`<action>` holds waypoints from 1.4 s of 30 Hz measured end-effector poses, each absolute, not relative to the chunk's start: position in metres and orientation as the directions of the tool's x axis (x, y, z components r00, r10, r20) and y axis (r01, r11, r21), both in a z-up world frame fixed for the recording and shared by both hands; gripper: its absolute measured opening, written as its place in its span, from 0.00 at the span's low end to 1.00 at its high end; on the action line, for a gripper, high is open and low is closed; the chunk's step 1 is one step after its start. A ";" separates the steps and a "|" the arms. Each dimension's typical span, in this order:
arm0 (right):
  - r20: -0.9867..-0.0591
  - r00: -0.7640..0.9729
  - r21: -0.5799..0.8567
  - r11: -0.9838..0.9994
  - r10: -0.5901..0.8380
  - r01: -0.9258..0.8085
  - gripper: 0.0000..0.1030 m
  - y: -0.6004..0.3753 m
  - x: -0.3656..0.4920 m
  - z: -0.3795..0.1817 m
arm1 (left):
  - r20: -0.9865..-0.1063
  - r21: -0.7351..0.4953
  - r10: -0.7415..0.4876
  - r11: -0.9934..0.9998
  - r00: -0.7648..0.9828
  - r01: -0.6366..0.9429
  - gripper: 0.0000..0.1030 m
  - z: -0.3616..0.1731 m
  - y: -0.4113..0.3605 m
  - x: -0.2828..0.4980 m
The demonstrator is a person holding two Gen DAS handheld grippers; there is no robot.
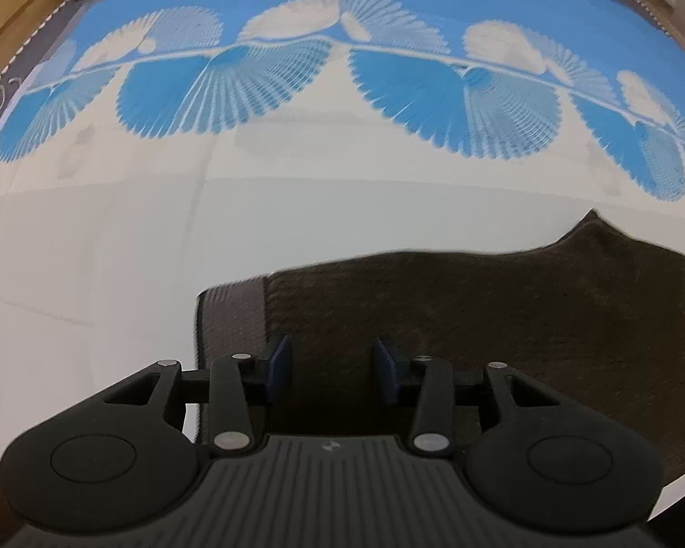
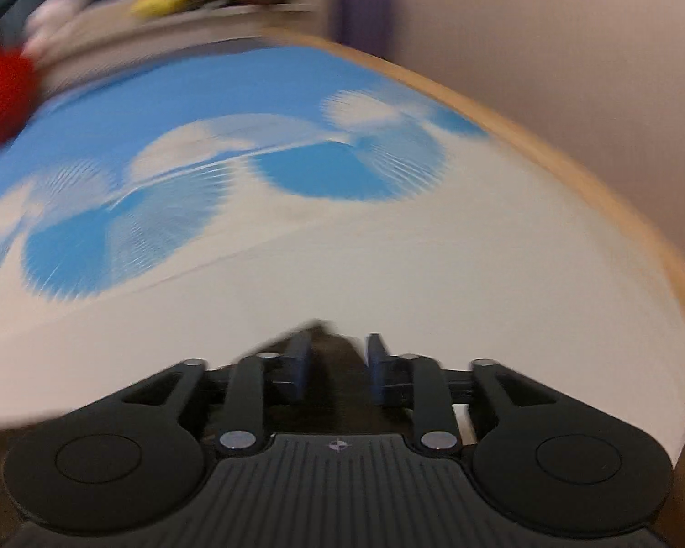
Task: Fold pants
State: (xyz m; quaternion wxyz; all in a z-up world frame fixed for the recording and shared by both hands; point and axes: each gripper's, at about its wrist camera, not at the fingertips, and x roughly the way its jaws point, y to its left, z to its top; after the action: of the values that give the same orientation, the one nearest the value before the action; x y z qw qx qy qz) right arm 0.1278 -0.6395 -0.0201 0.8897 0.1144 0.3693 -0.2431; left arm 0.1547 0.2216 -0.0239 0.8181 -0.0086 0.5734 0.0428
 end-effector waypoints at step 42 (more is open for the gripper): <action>-0.871 0.444 0.172 0.717 -0.210 0.676 0.15 -0.670 0.027 -0.023 | -0.925 -0.010 0.009 0.999 0.381 -0.047 0.45 -0.007 0.206 0.137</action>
State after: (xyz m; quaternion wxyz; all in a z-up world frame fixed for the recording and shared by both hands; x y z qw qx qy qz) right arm 0.0267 -0.6697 -0.0234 0.8095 0.2585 0.4505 -0.2736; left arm 0.1372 0.2059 -0.0070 0.8307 -0.0174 0.5561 0.0169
